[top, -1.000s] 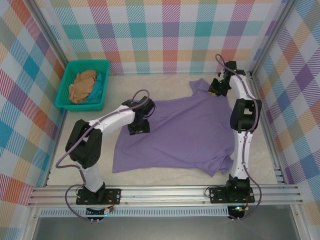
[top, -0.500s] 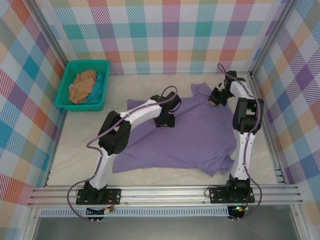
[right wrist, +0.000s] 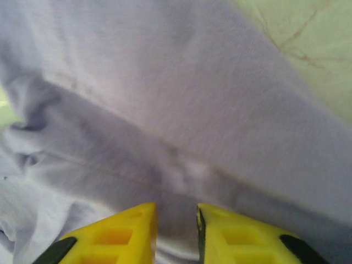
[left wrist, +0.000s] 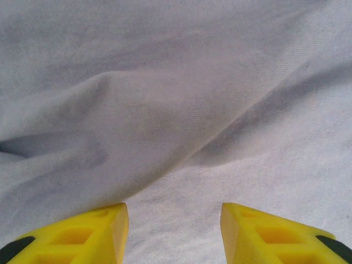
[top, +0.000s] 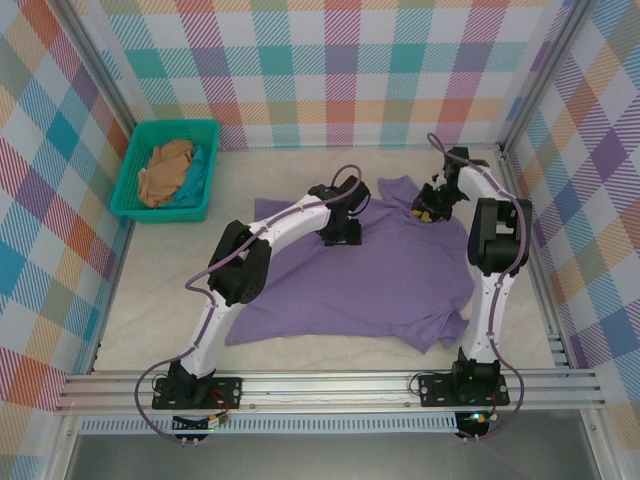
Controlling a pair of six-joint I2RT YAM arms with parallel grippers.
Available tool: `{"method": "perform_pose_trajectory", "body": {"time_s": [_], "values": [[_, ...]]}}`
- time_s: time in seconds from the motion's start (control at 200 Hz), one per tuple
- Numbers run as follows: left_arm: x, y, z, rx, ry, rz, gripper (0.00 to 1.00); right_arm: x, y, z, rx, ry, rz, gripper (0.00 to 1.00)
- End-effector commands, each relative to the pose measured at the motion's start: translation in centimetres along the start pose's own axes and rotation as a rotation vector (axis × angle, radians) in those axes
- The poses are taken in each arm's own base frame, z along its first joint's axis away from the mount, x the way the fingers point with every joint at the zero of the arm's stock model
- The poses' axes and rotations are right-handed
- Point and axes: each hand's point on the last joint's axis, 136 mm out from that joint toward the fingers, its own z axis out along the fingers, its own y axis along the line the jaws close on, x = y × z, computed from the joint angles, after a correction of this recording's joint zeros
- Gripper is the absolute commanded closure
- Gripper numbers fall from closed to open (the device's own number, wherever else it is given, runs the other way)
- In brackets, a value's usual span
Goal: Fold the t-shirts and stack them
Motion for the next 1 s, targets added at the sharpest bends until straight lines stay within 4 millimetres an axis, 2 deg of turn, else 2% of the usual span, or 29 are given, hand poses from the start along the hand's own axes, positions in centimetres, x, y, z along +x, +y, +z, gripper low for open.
{"method": "perform_pose_trajectory", "body": {"time_s": [0.0, 0.165, 0.355, 0.665, 0.995], "values": [[0.0, -0.3, -1.2, 0.012, -0.008, 0.002, 0.52, -1.5, 2.0, -3.5, 0.021, -0.071, -0.102, 0.71], [1.7, 0.6, 0.9, 0.006, 0.029, -0.024, 0.53, -1.7, 1.3, -1.5, 0.029, -0.018, -0.072, 0.71], [3.2, 1.4, 3.0, 0.002, 0.063, -0.056, 0.54, -1.5, 0.6, 0.6, 0.021, 0.006, -0.021, 0.65], [4.5, 2.2, 3.9, -0.009, 0.084, -0.069, 0.54, -2.3, 0.6, 2.0, -0.002, -0.011, 0.071, 0.61], [6.0, 2.1, 4.5, -0.007, 0.109, -0.065, 0.54, -4.4, 0.5, 3.4, -0.029, -0.081, 0.206, 0.62]]}}
